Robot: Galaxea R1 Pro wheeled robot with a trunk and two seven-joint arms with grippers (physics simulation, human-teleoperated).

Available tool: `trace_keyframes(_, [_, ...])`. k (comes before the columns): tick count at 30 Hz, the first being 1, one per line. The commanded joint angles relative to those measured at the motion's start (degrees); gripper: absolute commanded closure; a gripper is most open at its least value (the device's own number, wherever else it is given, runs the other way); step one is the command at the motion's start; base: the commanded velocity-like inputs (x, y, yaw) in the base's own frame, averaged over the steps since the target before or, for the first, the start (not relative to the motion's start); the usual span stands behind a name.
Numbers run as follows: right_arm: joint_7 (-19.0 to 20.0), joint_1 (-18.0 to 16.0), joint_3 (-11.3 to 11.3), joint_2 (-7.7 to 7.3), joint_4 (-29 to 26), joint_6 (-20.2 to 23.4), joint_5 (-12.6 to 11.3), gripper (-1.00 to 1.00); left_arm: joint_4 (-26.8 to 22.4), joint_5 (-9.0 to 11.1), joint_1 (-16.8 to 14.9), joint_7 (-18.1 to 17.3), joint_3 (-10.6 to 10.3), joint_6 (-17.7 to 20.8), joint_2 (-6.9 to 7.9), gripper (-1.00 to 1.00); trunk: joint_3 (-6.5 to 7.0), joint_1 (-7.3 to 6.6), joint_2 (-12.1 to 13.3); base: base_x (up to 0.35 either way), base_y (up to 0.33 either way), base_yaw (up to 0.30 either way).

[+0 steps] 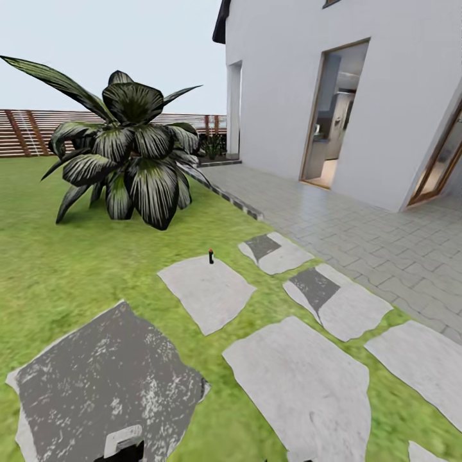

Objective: In the garden, pick up the pesticide atomizer on the floor and spray pesticide onto both trees until each tree trunk is fully covered.

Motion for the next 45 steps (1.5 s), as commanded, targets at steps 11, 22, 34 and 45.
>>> trace_keyframes(11, [-0.04,-0.03,-0.03,0.01,0.02,-0.14,0.32,-1.00,0.07,-0.13,-0.04,0.02,0.15,-0.21,0.00,-1.00,-0.05,0.03,-0.02,0.334,0.137,-0.151])
trace_keyframes(22, [-0.04,-0.03,-0.03,0.01,0.02,-0.14,0.32,-1.00,0.07,-0.07,-0.04,0.02,0.07,-0.21,-0.05,-1.00,-0.05,0.03,-0.02,0.317,0.154,-0.239])
trace_keyframes(34, [-0.04,-0.03,-0.01,0.01,0.02,-0.14,0.32,-1.00,0.07,-0.04,-0.04,0.02,0.06,-0.21,-0.06,-1.00,-0.05,0.03,-0.02,0.307,0.168,-0.220])
trace_keyframes(45, [-0.10,-0.03,-0.05,0.01,0.02,-0.14,0.32,-1.00,0.07,-0.04,-0.04,0.02,0.06,-0.21,-0.05,-1.00,-0.05,0.03,-0.02,0.302,0.176,-0.014])
